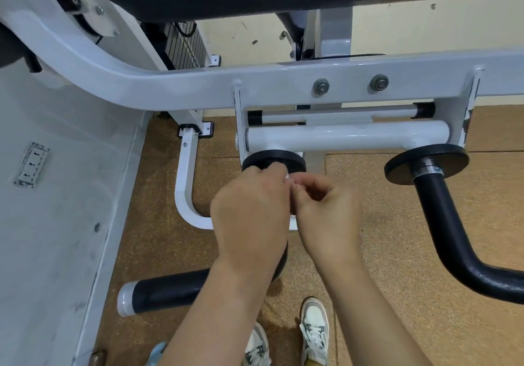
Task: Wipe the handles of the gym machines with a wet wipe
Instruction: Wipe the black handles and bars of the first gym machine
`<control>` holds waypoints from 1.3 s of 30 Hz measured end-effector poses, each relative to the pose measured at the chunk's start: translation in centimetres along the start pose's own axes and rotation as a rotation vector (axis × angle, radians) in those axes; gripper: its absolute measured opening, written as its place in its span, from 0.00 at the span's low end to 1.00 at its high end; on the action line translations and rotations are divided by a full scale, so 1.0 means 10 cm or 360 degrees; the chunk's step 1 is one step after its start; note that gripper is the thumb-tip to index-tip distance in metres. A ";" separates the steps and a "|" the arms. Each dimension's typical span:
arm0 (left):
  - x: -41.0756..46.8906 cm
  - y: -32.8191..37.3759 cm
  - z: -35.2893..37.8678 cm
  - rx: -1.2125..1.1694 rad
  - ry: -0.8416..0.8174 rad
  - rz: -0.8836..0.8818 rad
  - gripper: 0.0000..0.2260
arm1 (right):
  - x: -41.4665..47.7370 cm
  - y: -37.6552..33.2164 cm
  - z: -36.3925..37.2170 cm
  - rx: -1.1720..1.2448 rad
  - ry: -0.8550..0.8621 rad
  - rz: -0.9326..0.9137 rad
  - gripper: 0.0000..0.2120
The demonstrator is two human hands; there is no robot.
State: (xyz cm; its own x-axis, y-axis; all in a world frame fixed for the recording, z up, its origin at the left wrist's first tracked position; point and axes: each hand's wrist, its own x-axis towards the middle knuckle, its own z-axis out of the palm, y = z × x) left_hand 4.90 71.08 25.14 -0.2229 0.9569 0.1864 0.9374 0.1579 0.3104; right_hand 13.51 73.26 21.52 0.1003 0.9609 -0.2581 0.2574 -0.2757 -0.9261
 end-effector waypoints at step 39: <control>0.04 -0.21 -0.04 -0.0290 -0.0104 0.0184 0.09 | -0.12 -0.07 0.02 -0.0504 0.0020 -0.0475 0.08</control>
State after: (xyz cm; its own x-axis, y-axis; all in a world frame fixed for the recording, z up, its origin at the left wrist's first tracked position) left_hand 2.75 71.05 24.97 -0.0933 0.9808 0.1713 0.8906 0.0053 0.4548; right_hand 13.01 72.32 22.41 -0.0120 0.9998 0.0136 0.5589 0.0180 -0.8290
